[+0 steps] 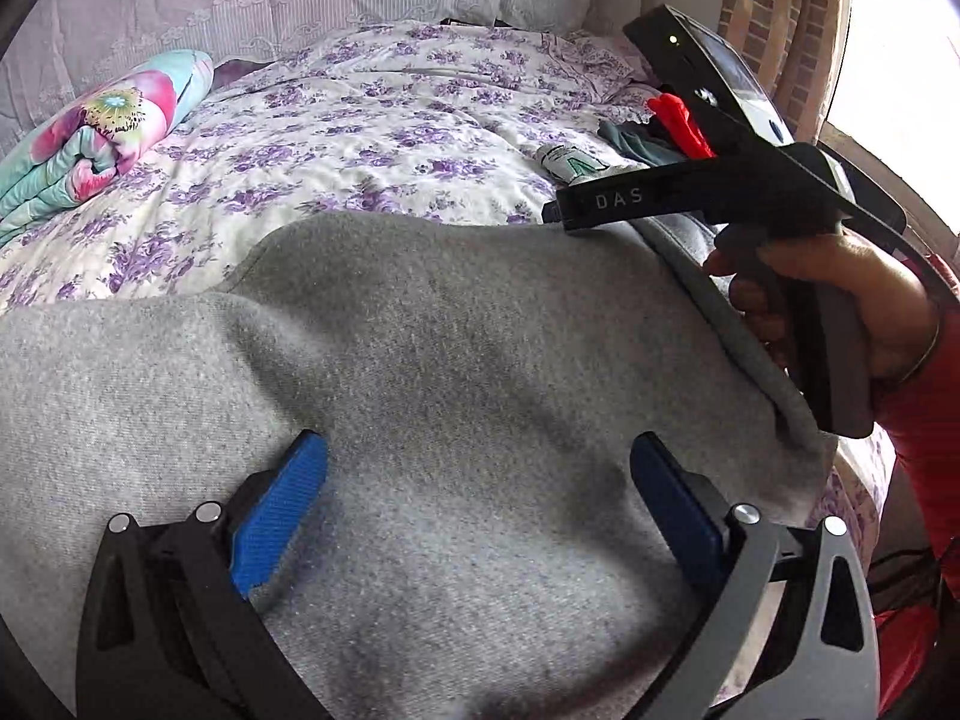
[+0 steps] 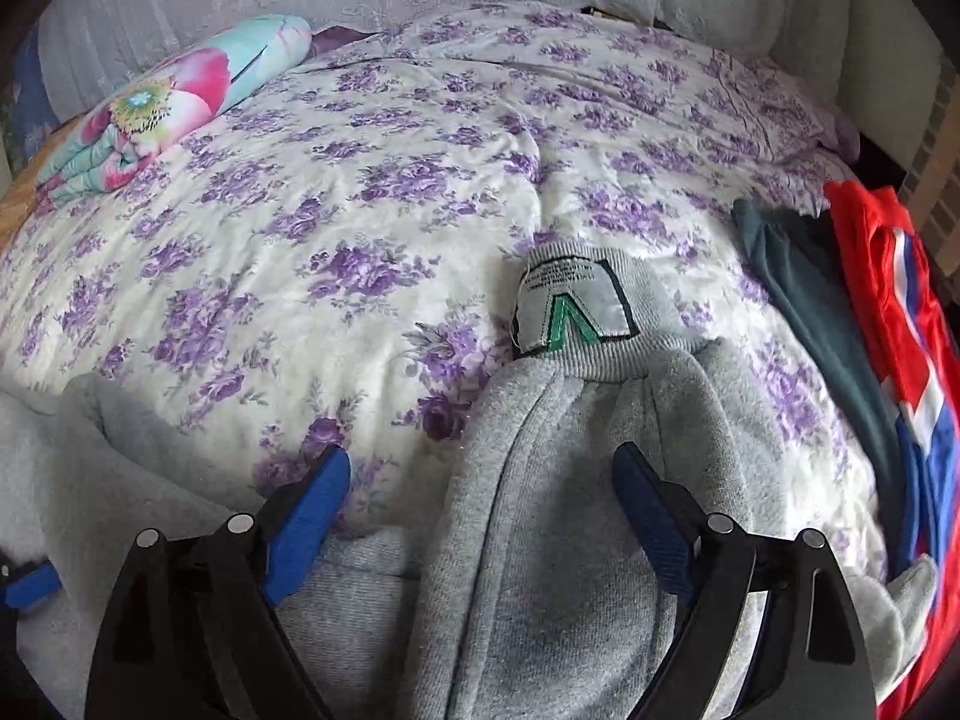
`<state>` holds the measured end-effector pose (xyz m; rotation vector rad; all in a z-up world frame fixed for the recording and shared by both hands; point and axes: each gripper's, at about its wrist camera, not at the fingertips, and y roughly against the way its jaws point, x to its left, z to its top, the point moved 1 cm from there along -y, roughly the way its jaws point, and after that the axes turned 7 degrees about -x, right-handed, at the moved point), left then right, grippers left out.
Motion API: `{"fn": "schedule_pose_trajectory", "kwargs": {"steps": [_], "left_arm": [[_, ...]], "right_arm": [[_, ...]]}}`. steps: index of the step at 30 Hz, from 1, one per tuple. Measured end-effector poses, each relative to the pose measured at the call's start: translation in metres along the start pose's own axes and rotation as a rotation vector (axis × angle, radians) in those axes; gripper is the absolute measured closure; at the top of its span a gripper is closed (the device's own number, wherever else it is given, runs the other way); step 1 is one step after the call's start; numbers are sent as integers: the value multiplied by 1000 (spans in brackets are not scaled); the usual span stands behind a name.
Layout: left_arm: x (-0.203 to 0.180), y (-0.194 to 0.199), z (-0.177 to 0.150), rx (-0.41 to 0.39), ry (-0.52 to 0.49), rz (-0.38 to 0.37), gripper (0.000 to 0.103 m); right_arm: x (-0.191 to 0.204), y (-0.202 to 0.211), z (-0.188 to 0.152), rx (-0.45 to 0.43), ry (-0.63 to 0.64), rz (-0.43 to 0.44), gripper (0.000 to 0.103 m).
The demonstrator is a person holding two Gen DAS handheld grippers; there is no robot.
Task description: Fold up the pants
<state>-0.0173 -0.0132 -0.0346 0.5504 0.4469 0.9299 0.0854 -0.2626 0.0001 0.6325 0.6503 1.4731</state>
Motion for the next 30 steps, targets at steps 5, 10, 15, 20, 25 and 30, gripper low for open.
{"fn": "schedule_pose_trajectory", "kwargs": {"steps": [5,10,15,20,25,30], "left_arm": [[0,0,-1,-1,1,-1,4],[0,1,-1,-2,2,-3,4],[-1,1,-1,-2,3,-4,4],[-1,1,-1,-2,2,-2,4],[-1,1,-1,-2,2,-3,4],[0,2,-1,-4,6,-10,4]], "right_arm": [[-6,8,-3,-40,19,72,89],[-55,85,-19,-246,-121,168,96],[-167,175,-97,-352,-501,154,96],[-226,169,-177,-198,-739,30,90],[-225,168,-166,-299,-779,118,63],[-213,142,-155,-245,-751,210,64]]}}
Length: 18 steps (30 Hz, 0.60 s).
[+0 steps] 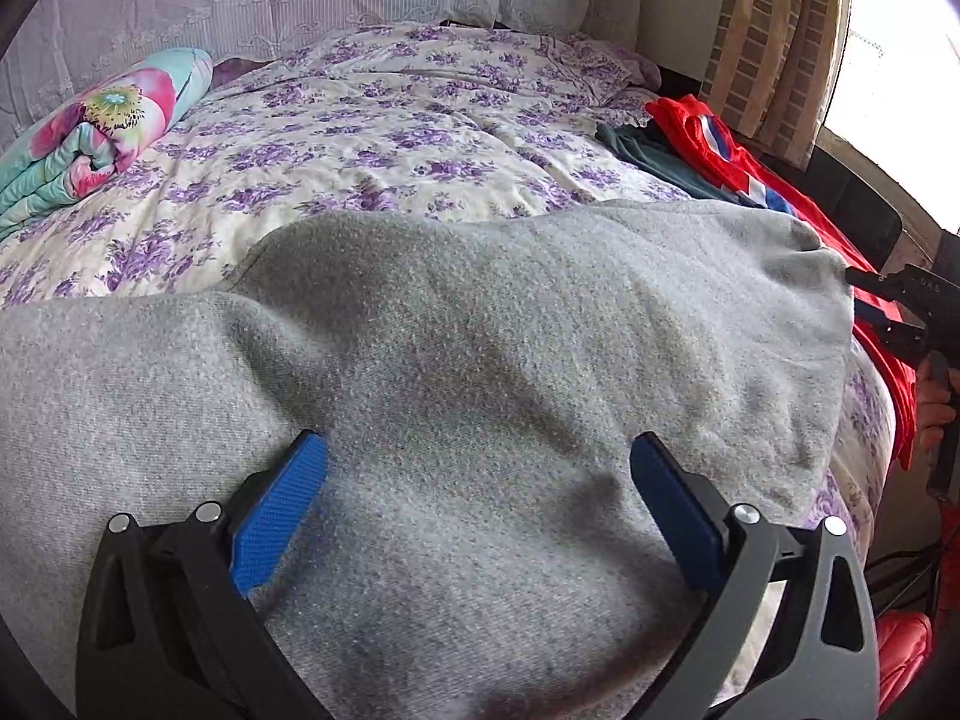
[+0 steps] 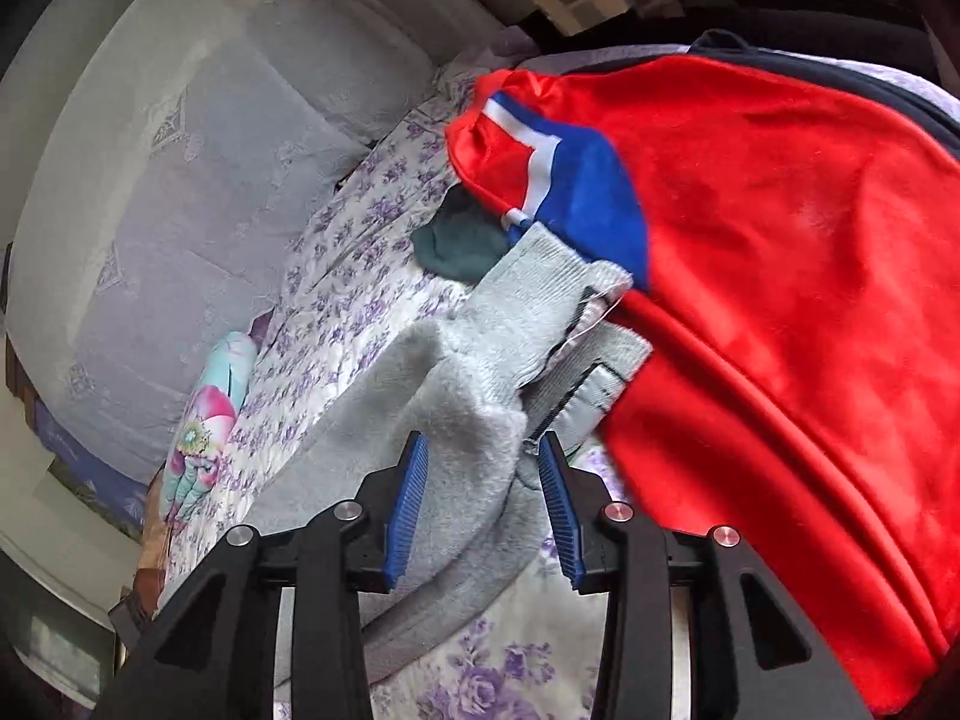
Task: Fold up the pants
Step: 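Grasp the garment's cuff with the right tool and pull it toward the left tool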
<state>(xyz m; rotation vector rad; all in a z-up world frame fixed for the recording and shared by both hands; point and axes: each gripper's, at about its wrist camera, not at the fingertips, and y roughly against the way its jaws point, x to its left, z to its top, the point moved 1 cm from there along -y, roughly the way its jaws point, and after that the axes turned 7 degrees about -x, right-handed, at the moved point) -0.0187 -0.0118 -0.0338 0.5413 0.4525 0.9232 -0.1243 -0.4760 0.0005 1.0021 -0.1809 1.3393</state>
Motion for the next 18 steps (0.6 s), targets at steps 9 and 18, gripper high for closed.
{"fn": "schedule_pose_trajectory", "kwargs": {"steps": [9,18], "left_arm": [[14,13,1,-23,49,-92,4],[3,16,-4,6,-10,-110,4]], "right_arm": [[37,37,21,-89,240,95,96],[-6,57,13,-163,255,-150,69]]}}
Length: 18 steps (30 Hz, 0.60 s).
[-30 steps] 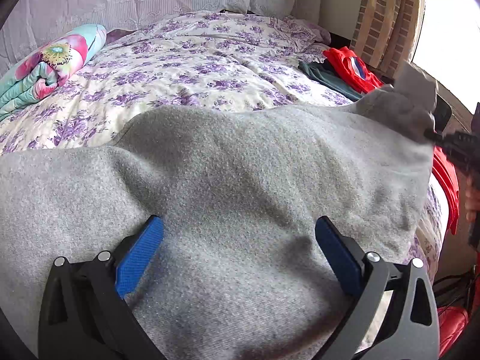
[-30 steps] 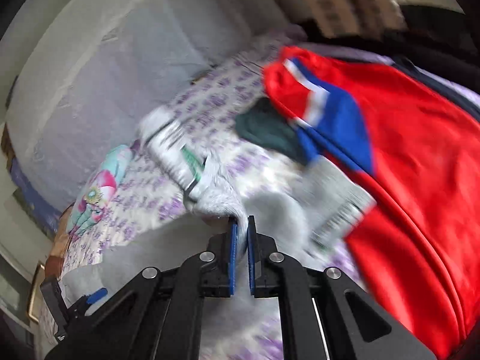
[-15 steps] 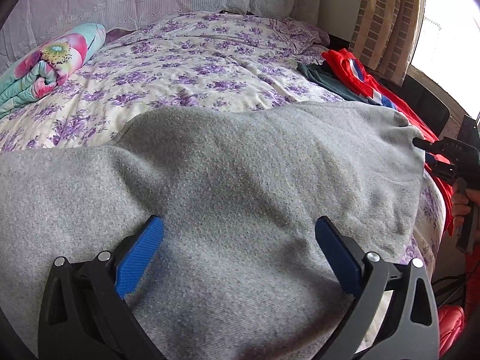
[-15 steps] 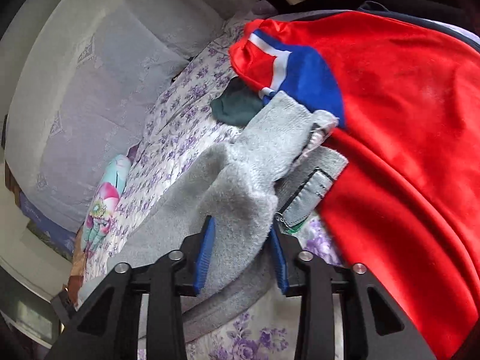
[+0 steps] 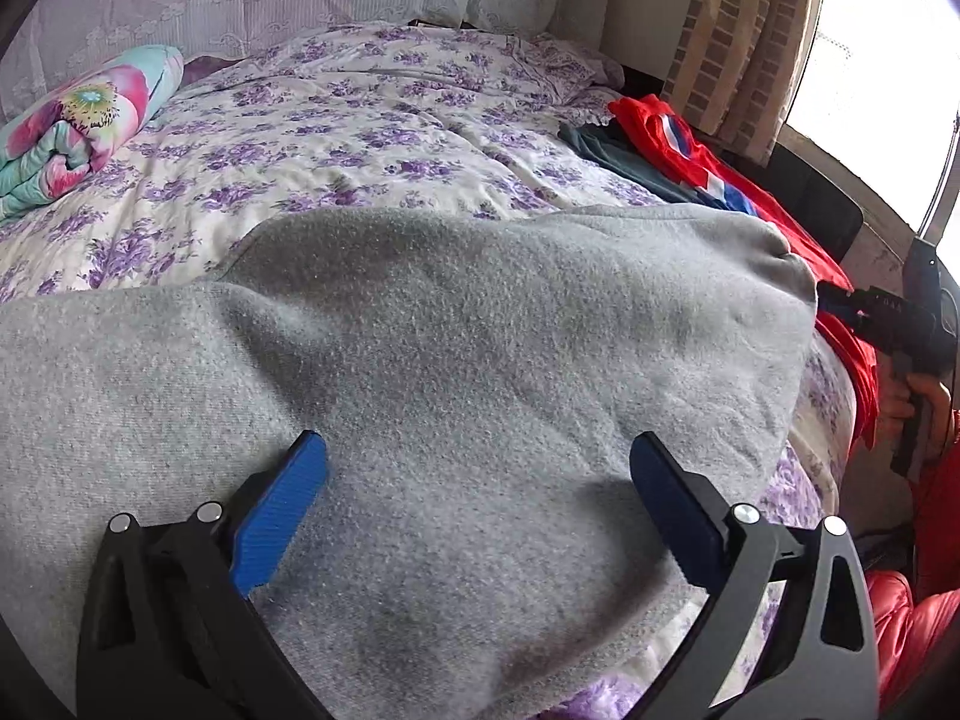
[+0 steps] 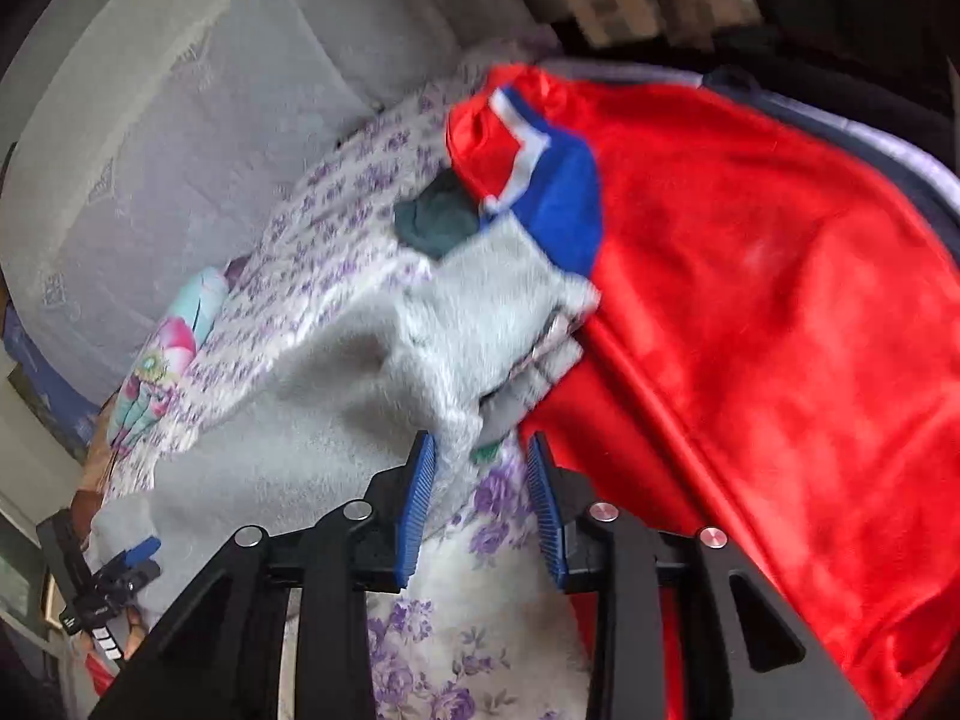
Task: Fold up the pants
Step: 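Grasp the garment's cuff with the right tool and pull it toward the left tool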
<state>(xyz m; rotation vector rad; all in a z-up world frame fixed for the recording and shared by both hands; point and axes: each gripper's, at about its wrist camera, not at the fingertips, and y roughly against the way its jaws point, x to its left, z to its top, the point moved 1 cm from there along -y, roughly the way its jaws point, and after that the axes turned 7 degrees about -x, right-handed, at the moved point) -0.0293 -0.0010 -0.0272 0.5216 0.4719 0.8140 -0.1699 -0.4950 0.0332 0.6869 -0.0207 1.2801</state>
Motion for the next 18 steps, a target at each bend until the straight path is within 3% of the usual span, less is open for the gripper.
{"fn": "schedule_pose_trajectory", "kwargs": {"steps": [2,5,7,9,10,11,12,13,14,16,18], "left_arm": [[-2,4,2,0,14,13,5],[-22,18,8,-48,-17,10,5],[-41,26,12,-86,-75,31,5],[-52,19,7,-60,-164,126,5],[-51,10,0,-16,-209,186,5],[-44,1,-8,31,-225,229,4],[-32,-4,-17,61,-189,222,4],[-18,2,-19,61,-119,177,4],[-7,12,-17,59,-71,152,4],[11,30,-21,46,-46,156,4],[22,48,-26,27,-2,144,5]], "right_arm": [[21,15,10,-97,108,-18,68],[78,11,4,-77,285,127,65],[124,-4,-11,-17,394,246,60],[165,-20,-35,41,503,324,58],[183,-26,-50,87,555,350,52],[197,-38,-70,169,613,369,38],[207,-55,-93,297,680,380,33],[212,-59,-112,333,734,359,32],[212,-51,-115,265,749,363,31],[210,-46,-105,312,722,398,32],[207,-38,-78,279,606,455,32]]}}
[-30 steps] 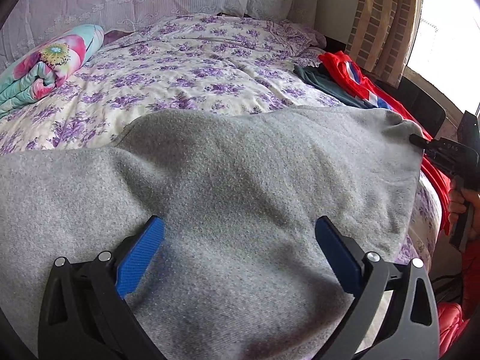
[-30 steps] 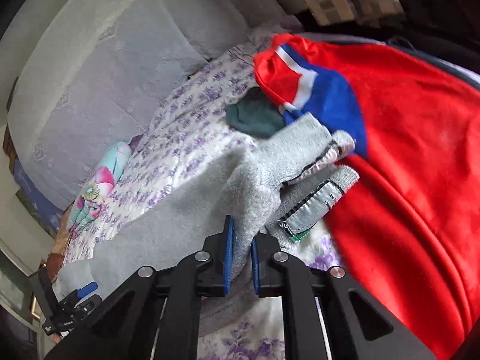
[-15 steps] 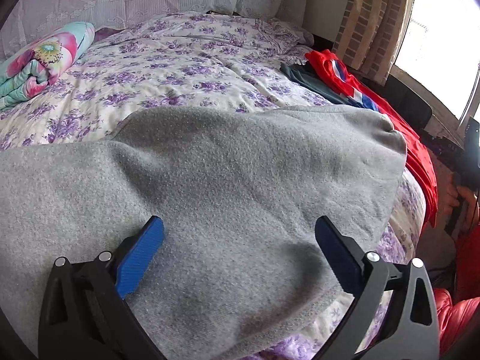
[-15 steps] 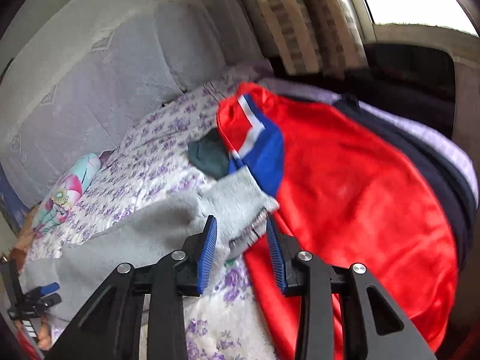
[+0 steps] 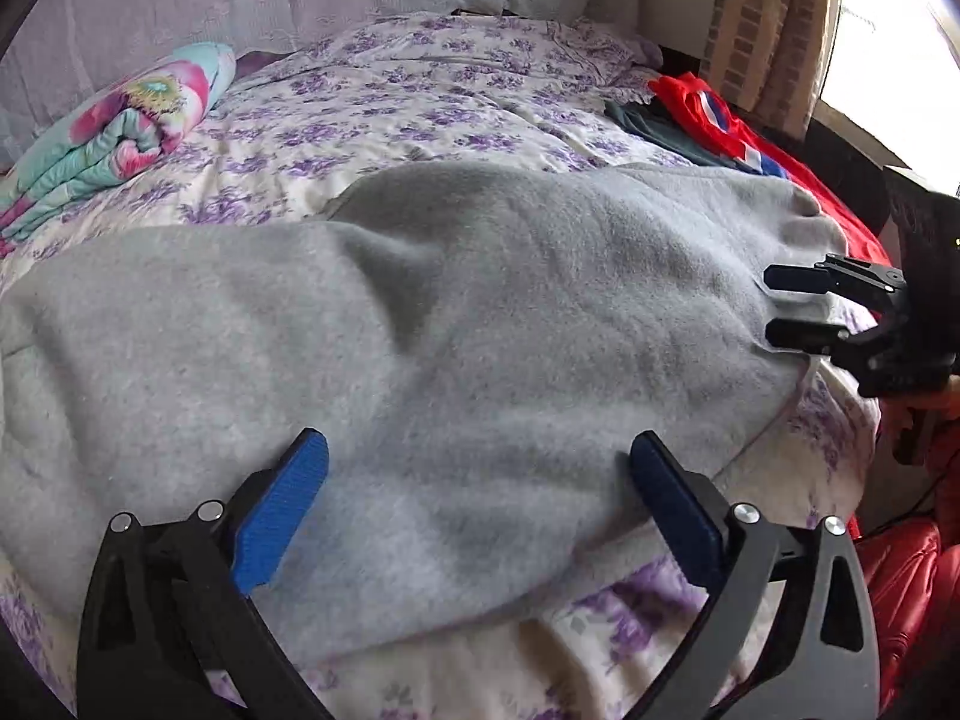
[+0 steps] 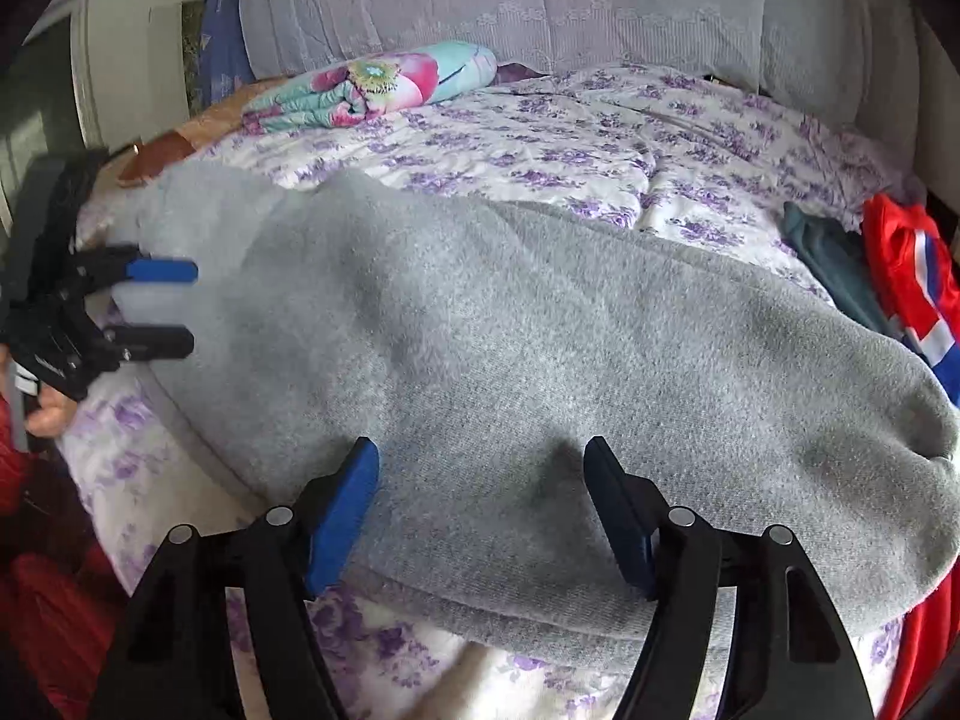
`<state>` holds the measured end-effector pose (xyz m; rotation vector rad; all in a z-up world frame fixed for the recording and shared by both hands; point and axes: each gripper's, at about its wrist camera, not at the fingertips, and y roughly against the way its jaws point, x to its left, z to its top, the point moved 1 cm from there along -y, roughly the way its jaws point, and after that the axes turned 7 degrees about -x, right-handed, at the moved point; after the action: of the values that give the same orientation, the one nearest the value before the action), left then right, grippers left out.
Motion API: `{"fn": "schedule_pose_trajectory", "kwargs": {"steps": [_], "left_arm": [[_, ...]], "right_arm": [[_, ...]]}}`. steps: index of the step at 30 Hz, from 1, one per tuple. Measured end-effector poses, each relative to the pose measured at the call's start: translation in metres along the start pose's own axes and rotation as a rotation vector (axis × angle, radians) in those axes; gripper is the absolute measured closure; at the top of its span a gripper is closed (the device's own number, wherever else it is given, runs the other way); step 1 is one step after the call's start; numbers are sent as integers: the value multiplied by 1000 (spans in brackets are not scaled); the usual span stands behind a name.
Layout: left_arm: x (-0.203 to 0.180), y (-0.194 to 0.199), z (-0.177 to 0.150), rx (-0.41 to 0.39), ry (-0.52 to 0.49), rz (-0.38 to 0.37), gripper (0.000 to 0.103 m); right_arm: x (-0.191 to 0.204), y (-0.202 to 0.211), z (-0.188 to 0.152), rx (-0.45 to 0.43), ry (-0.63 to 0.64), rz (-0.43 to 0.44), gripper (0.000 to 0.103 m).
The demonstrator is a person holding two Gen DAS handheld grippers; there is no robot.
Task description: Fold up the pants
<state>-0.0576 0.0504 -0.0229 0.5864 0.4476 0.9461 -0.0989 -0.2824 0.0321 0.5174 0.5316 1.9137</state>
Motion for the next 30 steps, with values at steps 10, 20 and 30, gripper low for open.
{"fn": "schedule_pose_trajectory", "kwargs": {"steps": [10,20,30], "left_arm": [[84,27,21,-45,121,472,5],[91,49,12,-130,191,434,5],[54,18,0,-50,7,514,5]], "right_arm": [[69,-94,79,-10,-36,180,29],[67,-107,88,-8,-122,181,29],[79,-122,62,43,-145,260,18]]}}
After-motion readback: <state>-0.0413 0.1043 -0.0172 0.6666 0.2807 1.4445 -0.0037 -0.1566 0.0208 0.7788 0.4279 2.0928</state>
